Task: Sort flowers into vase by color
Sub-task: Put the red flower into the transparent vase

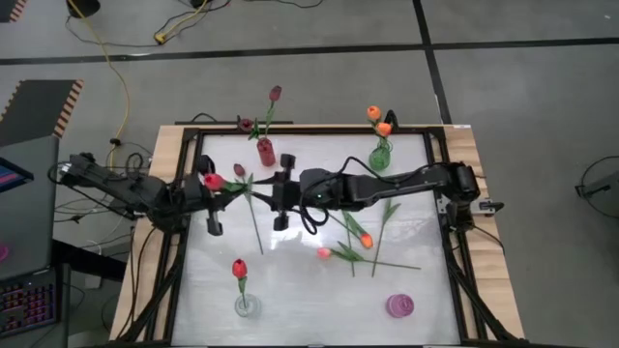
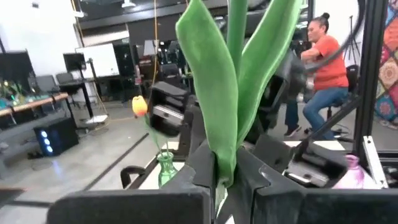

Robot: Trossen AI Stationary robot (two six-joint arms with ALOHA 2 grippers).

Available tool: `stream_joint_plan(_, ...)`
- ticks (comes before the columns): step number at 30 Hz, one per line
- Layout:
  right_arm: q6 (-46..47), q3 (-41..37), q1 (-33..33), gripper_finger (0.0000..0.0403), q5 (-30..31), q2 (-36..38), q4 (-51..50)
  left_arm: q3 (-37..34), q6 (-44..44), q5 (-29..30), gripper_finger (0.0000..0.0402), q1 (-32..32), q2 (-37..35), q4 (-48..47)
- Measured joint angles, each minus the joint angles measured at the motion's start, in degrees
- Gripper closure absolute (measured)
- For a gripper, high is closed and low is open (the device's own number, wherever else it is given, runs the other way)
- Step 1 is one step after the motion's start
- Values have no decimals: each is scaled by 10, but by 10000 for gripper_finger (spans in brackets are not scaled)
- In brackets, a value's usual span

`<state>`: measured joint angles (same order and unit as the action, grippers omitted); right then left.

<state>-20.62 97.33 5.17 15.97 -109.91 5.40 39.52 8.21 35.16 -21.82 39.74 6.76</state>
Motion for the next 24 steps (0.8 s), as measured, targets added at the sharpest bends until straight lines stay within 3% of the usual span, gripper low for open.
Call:
stream_joint_plan(8,47,0,10,235,22,64,-166,110,-160,-23,397,-1,-27,-270)
stream_joint_plan(13,83,0,10,234,22,84,-247,196,-246,-89,397,-1,-24,-408)
stream_joint_plan(20,109,-25,10,239,22,85,-287,225,-345,-227,397,-1,-23,-434)
stream_joint_plan(24,123,-47,10,240,22,85,-293,207,-395,-248,397,-7,-17,-432)
